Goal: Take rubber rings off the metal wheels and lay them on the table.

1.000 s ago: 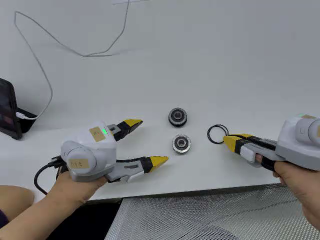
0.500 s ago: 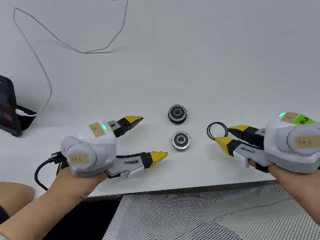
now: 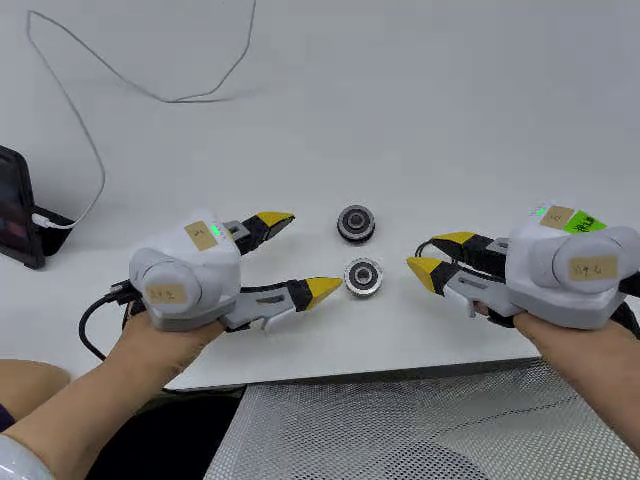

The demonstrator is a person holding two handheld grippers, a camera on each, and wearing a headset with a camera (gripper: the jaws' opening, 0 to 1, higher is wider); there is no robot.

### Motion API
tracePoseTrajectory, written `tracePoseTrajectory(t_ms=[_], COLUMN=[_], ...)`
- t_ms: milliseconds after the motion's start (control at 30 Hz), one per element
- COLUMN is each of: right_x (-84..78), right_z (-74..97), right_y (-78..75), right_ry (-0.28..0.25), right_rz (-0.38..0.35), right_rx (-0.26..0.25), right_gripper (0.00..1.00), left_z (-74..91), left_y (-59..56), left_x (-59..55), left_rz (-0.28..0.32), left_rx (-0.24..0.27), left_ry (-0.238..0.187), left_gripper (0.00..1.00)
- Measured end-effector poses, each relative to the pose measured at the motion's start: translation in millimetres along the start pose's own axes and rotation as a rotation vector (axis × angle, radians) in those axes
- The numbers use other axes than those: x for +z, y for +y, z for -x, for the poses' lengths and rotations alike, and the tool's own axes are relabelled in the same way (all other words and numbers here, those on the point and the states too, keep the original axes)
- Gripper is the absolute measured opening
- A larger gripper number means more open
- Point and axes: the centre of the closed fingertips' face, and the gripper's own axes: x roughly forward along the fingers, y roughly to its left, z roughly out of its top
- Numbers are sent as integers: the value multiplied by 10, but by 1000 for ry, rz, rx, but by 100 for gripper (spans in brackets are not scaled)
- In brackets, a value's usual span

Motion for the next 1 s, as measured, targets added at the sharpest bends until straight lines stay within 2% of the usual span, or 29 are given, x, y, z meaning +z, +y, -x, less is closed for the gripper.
tracePoseTrajectory(t_ms=[267, 467, 1000], right_x=[72, 133, 132], right_z=[-130, -223, -341], right_y=[38, 95, 120], right_ry=[3, 3, 13], right_rz=[39, 65, 69], right_rx=[24, 46, 62], right_gripper=[25, 24, 22], left_z=[-128, -246, -418], left_y=[-3, -10, 29], left_x=[111, 169, 145], left_rz=[-24, -45, -79], left_rx=[-18, -28, -36], left_ry=[-12, -5, 34], left_gripper=[43, 34, 25])
